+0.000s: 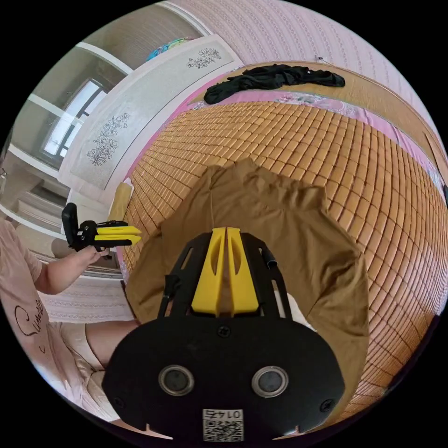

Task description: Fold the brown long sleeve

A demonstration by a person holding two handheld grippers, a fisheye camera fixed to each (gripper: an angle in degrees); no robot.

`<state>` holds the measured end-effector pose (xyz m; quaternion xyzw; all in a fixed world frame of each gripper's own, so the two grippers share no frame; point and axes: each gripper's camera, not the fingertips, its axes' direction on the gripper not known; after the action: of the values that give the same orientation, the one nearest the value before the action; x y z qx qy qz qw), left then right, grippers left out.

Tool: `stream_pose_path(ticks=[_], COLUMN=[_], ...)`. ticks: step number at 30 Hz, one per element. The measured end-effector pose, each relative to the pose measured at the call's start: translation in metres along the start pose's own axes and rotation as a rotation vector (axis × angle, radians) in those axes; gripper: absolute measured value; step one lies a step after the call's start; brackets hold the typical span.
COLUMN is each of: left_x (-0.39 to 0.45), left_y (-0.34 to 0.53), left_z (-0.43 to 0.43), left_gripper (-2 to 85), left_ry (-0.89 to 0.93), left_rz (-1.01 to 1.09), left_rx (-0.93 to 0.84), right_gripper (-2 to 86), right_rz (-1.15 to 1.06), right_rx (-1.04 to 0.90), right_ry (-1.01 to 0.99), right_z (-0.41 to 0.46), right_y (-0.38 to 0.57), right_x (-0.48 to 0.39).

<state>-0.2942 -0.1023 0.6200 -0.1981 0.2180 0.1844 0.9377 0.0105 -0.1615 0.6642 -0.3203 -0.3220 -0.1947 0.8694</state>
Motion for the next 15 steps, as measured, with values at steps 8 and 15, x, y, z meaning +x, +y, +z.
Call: stream_pose_path(ticks=[8, 15], left_x=[0.159, 0.220], left_y=[0.015, -0.013], left_z=[0.063, 0.083], left_gripper=[5.2, 5.2], left_ry=[0.438, 0.404], left_rz=[0.236, 0.425], left_rx=[-0.188, -0.173], right_gripper=[10.0, 0.4], right_rz=[0.485, 0.840], right_rx=[-0.204, 0.164], right_ry=[0.027, -0.178], right_z=[0.006, -0.019], right_y=[0.220, 0.308], right_x=[-0.010, 0.052])
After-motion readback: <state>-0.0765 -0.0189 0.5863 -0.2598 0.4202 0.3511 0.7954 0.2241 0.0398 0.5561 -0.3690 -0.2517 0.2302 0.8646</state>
